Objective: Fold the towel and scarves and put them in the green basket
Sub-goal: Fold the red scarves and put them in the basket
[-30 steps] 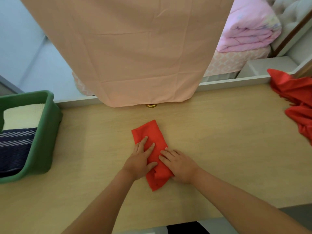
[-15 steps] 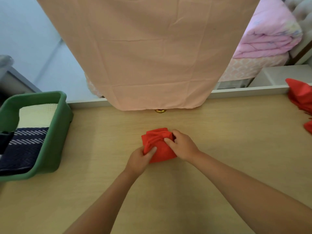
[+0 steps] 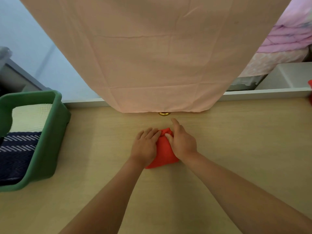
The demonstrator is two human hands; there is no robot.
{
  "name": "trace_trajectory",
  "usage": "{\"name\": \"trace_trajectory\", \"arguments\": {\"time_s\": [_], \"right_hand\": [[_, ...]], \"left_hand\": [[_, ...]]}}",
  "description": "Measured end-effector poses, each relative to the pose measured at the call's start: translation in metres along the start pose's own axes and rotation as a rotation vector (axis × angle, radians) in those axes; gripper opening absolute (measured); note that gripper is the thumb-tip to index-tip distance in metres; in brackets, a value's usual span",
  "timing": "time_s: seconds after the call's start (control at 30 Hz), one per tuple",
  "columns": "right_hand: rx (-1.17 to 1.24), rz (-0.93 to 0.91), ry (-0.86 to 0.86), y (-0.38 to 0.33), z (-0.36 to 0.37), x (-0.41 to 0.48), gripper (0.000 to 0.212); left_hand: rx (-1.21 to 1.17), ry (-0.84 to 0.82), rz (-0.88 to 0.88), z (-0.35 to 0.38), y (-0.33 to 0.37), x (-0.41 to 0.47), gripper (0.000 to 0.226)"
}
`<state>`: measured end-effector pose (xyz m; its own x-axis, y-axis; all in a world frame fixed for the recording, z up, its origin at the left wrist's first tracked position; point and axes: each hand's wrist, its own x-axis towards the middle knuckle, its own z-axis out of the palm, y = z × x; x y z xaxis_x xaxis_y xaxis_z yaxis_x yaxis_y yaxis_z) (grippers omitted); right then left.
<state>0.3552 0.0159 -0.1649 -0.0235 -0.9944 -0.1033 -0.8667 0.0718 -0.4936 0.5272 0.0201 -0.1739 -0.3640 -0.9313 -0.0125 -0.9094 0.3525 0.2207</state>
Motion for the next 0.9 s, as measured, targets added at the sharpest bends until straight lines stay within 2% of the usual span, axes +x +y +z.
{"name": "trace_trajectory", "arguments": {"time_s": [0.07,0.13,0.17,0.2,0.3,0.37,0.47,0.53,0.67,0.73,0.9], "right_hand": [[-0.111,-0.169,0.097,0.004,0.003,0.004,0.048],[-0.131,-0.345,0.170,0.008,0.008,0.007,0.029],[-0.108,-0.400,0.147,0.009,0.009,0.008,0.028],[-0.086,-0.423,0.085,0.011,0.010,0.008,0.036],[-0.159,-0.394,-0.136,0.015,0.009,0.005,0.065],[-0.225,-0.381,-0.206,0.017,0.010,0.004,0.073],[-0.279,-0.376,-0.265,0.012,0.011,-0.002,0.079],[-0.301,-0.376,-0.319,0.004,0.012,-0.011,0.084],[-0.307,-0.393,-0.376,-0.017,0.015,-0.032,0.088],[-0.305,-0.391,-0.416,-0.029,0.021,-0.045,0.089],[-0.276,-0.363,-0.574,-0.068,0.031,-0.075,0.085]], "left_hand": [[-0.072,-0.078,-0.077,0.003,-0.005,0.005,0.066],[-0.123,-0.102,-0.131,0.007,-0.012,0.007,0.069],[-0.125,-0.102,-0.132,0.007,-0.015,0.008,0.070],[-0.110,-0.091,-0.124,0.009,-0.017,0.008,0.070],[-0.091,-0.076,-0.141,0.006,-0.016,0.008,0.070],[-0.060,-0.105,-0.135,0.002,-0.014,0.005,0.075],[-0.002,-0.247,-0.100,-0.005,-0.017,-0.003,0.083],[-0.046,-0.311,-0.109,-0.008,-0.021,-0.010,0.073],[-0.207,-0.248,-0.166,-0.013,-0.027,-0.037,0.045],[-0.219,-0.238,-0.177,-0.013,-0.031,-0.055,0.041],[-0.062,-0.282,-0.149,-0.021,-0.053,-0.098,0.040]]}}
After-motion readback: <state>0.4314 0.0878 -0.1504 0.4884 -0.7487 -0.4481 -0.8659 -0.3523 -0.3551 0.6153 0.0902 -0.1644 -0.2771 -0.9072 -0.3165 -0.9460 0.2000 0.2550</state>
